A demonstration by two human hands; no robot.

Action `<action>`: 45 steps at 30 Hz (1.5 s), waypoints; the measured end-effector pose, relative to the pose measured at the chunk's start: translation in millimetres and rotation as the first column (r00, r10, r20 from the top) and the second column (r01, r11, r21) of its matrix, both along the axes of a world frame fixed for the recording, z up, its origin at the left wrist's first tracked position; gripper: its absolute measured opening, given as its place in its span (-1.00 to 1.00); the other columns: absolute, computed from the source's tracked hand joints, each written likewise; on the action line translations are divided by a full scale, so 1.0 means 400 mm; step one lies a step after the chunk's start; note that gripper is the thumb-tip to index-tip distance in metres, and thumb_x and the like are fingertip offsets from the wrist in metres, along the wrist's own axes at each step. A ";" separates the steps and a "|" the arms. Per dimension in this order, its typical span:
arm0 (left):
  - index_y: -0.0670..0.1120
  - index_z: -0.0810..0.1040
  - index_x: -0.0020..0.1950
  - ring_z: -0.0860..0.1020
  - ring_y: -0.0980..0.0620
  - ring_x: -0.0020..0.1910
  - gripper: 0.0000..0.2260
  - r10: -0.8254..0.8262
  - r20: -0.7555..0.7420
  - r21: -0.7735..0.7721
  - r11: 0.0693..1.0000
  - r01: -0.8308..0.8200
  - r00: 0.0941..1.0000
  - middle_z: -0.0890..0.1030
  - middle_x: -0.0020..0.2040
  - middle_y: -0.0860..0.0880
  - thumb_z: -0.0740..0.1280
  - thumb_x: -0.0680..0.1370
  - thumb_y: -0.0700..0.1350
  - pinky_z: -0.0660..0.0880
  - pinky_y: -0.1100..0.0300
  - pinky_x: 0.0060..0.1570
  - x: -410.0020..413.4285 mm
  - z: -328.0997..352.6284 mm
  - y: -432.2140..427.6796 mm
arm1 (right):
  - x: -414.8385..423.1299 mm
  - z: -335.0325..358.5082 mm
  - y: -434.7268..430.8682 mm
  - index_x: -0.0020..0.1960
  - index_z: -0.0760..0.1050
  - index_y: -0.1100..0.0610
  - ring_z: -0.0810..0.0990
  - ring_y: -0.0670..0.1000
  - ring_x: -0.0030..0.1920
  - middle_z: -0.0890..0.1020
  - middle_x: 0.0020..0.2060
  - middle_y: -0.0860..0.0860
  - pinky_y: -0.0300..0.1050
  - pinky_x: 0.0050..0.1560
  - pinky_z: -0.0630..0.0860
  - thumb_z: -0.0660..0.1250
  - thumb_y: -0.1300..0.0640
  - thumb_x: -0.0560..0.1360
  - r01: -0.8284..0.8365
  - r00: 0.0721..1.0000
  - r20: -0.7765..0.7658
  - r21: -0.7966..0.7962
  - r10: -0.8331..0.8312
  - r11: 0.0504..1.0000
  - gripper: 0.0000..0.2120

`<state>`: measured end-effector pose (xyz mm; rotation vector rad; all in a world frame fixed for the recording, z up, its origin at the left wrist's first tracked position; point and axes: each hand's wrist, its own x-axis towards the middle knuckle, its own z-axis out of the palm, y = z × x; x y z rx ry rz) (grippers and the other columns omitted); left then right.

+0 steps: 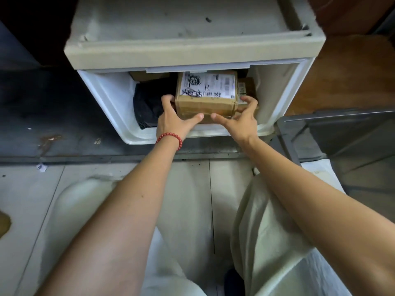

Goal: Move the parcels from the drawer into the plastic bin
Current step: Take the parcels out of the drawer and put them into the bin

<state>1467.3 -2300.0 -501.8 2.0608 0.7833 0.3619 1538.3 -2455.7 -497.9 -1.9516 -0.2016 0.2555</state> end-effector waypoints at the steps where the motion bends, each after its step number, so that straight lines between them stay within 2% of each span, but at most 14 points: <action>1: 0.03 0.21 0.32 0.54 -0.05 0.10 -0.27 0.003 0.017 -0.016 1.000 -0.002 1.000 0.53 0.13 0.02 0.53 0.31 0.16 0.38 0.21 -0.05 -0.018 -0.001 -0.011 | -0.010 0.008 -0.011 0.37 0.17 0.06 0.53 -0.06 0.05 0.50 0.09 -0.02 -0.31 0.09 0.43 0.57 0.01 0.34 -0.023 0.999 -0.022 -0.001 0.023 1.000 -0.23; 7: 0.04 0.24 0.16 0.57 0.01 0.09 -0.39 0.076 0.053 -0.198 0.978 -0.064 0.996 0.57 0.06 0.08 0.57 0.31 0.04 0.50 0.10 0.14 -0.160 0.000 -0.091 | -0.095 0.051 -0.081 0.34 0.25 0.10 0.46 -0.07 0.14 0.49 0.19 -0.02 -0.22 0.15 0.41 0.58 0.03 0.33 -0.144 0.987 -0.081 -0.038 0.140 0.989 -0.27; 11: 0.09 0.28 0.12 0.54 0.17 0.03 -0.40 0.169 0.101 -0.287 0.949 -0.134 0.980 0.51 -0.05 0.27 0.57 0.27 0.16 0.42 0.29 -0.02 -0.240 0.041 -0.139 | -0.152 0.082 -0.113 0.20 0.21 0.04 0.47 -0.12 0.11 0.45 0.12 -0.12 -0.34 0.01 0.37 0.59 -0.01 0.31 -0.208 0.977 -0.043 -0.001 0.208 0.978 -0.32; 14: 0.10 0.29 0.13 0.50 0.26 0.02 -0.41 0.193 0.144 -0.331 0.934 -0.136 0.971 0.49 -0.01 0.26 0.53 0.28 0.21 0.41 0.36 -0.10 -0.279 0.091 -0.147 | -0.189 0.097 -0.130 0.21 0.20 0.03 0.51 -0.17 0.09 0.46 0.18 -0.10 -0.36 -0.01 0.38 0.60 -0.09 0.26 -0.243 0.967 -0.058 0.071 0.247 0.967 -0.26; 17: 0.12 0.32 0.14 0.51 0.21 0.09 -0.43 0.215 0.189 -0.335 0.931 -0.143 0.958 0.53 0.09 0.18 0.52 0.29 0.22 0.37 0.41 -0.14 -0.306 0.138 -0.143 | -0.215 0.121 -0.141 0.29 0.25 0.02 0.53 -0.24 0.07 0.46 0.29 -0.08 -0.33 -0.09 0.44 0.58 -0.17 0.26 -0.234 0.952 -0.147 0.226 0.270 0.946 -0.23; 21: 0.19 0.34 0.25 0.49 0.14 0.18 -0.37 0.171 0.203 -0.285 0.952 -0.109 0.964 0.52 0.16 0.18 0.54 0.28 0.21 0.42 0.30 0.06 -0.331 0.153 -0.138 | -0.231 0.136 -0.147 0.46 0.25 -0.05 0.51 -0.29 0.15 0.48 0.29 -0.19 -0.25 0.02 0.45 0.50 -0.28 0.25 -0.209 0.948 -0.169 0.313 0.271 0.927 -0.11; 26: 0.13 0.35 0.39 0.49 0.05 0.23 -0.29 0.068 0.113 -0.223 0.974 -0.042 0.991 0.53 0.19 0.13 0.56 0.31 0.10 0.45 0.09 0.24 -0.345 0.135 -0.129 | -0.223 0.134 -0.151 0.33 0.43 -0.08 0.60 -0.33 0.02 0.57 0.17 -0.21 -0.42 -0.13 0.50 0.51 -0.20 0.33 -0.216 0.954 -0.129 0.327 0.270 0.920 -0.37; 30: 0.10 0.38 0.32 0.49 0.13 0.20 -0.28 0.065 0.121 -0.276 0.961 -0.029 0.991 0.55 0.19 0.15 0.57 0.24 0.20 0.44 0.16 0.20 -0.344 0.138 -0.126 | -0.219 0.127 -0.153 0.19 0.47 -0.03 0.55 -0.21 0.19 0.56 0.16 -0.18 -0.21 0.15 0.48 0.53 -0.29 0.24 -0.217 0.956 -0.127 0.306 0.265 0.927 -0.37; 34: 0.10 0.37 0.22 0.50 0.24 0.15 -0.34 0.103 0.133 -0.298 0.953 -0.060 0.986 0.55 0.15 0.18 0.56 0.23 0.22 0.43 0.25 0.13 -0.344 0.147 -0.126 | -0.215 0.122 -0.139 0.14 0.43 0.11 0.61 -0.07 0.15 0.61 0.12 -0.02 -0.01 0.21 0.54 0.56 -0.31 0.14 -0.176 0.950 -0.190 0.330 0.248 0.927 -0.24; 38: 0.10 0.37 0.25 0.48 0.29 0.13 -0.33 0.129 0.157 -0.289 0.954 -0.079 0.979 0.54 0.18 0.16 0.56 0.25 0.21 0.40 0.34 0.03 -0.344 0.154 -0.124 | -0.211 0.118 -0.135 0.24 0.36 0.06 0.61 -0.06 0.16 0.62 0.18 0.03 -0.07 0.23 0.50 0.56 -0.32 0.13 -0.187 0.936 -0.226 0.326 0.268 0.927 -0.16; 40: 0.10 0.33 0.35 0.49 0.23 0.15 -0.25 0.132 0.161 -0.278 0.957 -0.083 0.978 0.51 0.21 0.18 0.55 0.24 0.22 0.41 0.28 0.10 -0.344 0.156 -0.123 | -0.213 0.120 -0.134 0.39 0.34 0.01 0.59 -0.07 0.20 0.63 0.18 -0.04 -0.07 0.29 0.45 0.55 -0.35 0.16 -0.198 0.934 -0.230 0.304 0.273 0.932 -0.08; 42: 0.09 0.28 0.45 0.48 0.16 0.17 -0.13 0.113 0.127 -0.268 0.961 -0.076 0.985 0.48 0.21 0.17 0.51 0.23 0.28 0.41 0.19 0.17 -0.344 0.162 -0.126 | -0.213 0.121 -0.132 0.33 0.46 -0.08 0.60 -0.08 0.19 0.65 0.14 -0.10 -0.02 0.34 0.43 0.51 -0.34 0.22 -0.249 0.926 -0.204 0.298 0.316 0.922 -0.25; 43: 0.10 0.30 0.45 0.47 0.13 0.17 -0.14 0.089 0.097 -0.250 0.966 -0.062 0.991 0.48 0.22 0.16 0.49 0.23 0.31 0.41 0.15 0.19 -0.343 0.164 -0.128 | -0.215 0.125 -0.131 0.26 0.52 -0.10 0.61 -0.08 0.18 0.66 0.12 -0.12 0.00 0.34 0.44 0.49 -0.34 0.23 -0.273 0.922 -0.190 0.294 0.336 0.916 -0.34; 45: 0.14 0.44 0.31 0.49 0.16 0.15 -0.33 0.037 0.059 -0.214 0.977 -0.024 0.998 0.52 0.20 0.13 0.48 0.26 0.31 0.44 0.10 0.21 -0.343 0.161 -0.130 | -0.217 0.125 -0.132 0.25 0.51 -0.06 0.59 -0.05 0.20 0.64 0.15 -0.09 0.04 0.35 0.43 0.48 -0.38 0.21 -0.255 0.930 -0.185 0.300 0.318 0.919 -0.29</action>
